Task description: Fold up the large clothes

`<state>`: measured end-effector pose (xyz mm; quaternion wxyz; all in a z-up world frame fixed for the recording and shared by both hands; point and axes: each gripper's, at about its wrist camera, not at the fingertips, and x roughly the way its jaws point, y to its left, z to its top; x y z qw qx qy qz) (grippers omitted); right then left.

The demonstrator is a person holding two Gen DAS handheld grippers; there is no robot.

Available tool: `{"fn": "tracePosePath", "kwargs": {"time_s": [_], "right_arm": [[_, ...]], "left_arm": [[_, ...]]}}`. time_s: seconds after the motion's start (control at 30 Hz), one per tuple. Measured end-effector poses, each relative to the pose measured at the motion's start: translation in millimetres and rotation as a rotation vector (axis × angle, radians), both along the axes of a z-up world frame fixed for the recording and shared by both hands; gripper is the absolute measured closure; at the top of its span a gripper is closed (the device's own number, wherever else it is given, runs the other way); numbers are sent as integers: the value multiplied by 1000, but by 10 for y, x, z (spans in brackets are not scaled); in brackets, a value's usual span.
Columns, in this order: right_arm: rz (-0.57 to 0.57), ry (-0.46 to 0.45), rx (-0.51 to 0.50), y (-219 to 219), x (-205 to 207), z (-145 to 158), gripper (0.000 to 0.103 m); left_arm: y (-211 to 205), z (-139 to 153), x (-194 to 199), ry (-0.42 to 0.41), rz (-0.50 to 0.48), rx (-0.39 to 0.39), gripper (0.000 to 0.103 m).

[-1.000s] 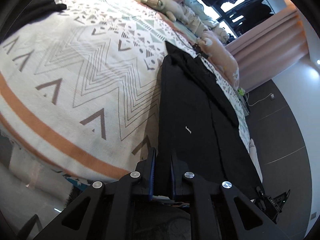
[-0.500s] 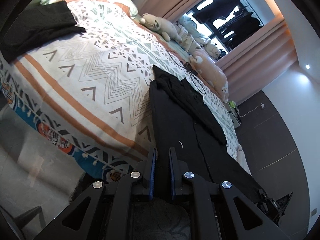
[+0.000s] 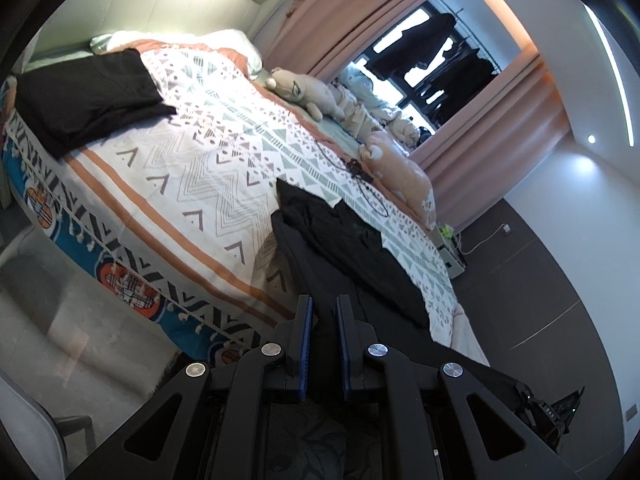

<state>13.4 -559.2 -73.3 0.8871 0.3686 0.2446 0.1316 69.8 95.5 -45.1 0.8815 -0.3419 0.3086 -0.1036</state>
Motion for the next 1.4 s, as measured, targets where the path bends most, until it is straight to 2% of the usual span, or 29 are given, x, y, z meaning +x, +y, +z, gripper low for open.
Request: {"fn": "tracePosePath", "kwargs": {"time_s": [0.2, 0.5, 0.6, 0.77, 0.87, 0.93, 1.07, 1.1, 1.17, 1.23, 1.3, 1.4], "right_arm": [[13, -22, 1, 60, 25, 104, 96], [-6, -2, 32, -53, 334, 76, 96], [-14, -12, 39, -86, 455, 134, 96], [-11, -40, 39, -90, 728, 263, 96], [-22, -35, -1, -52, 969, 299, 96], [-17, -30, -3, -61, 1116, 288, 96], [-27, -32, -5, -85, 1291, 290, 96], [-28, -35, -6, -75, 1297, 299, 96], [-29, -39, -10, -55, 1273, 303, 96], [-29, -35, -14, -34, 1219, 304, 96], [-34, -32, -17, -32, 1153, 298, 96], [-43, -32, -18, -18, 1013, 296, 96]], "left_arm": [[36, 115, 30, -35, 15, -15, 91], [27, 240, 345, -58, 12, -19, 92], [46, 356, 460, -86, 24, -25, 103], [85, 683, 656, -150, 73, 21, 103], [9, 675, 920, -128, 65, 93, 103], [-30, 569, 1141, -76, 41, 129, 103], [-5, 299, 1438, 16, 20, 108, 103], [4, 226, 1490, 37, 14, 99, 98], [2, 117, 1517, 68, 9, 80, 80], [-7, 28, 1467, 81, 6, 65, 42], [-11, -14, 1350, 71, 13, 68, 38], [2, -109, 1204, 95, 17, 66, 38]]}}
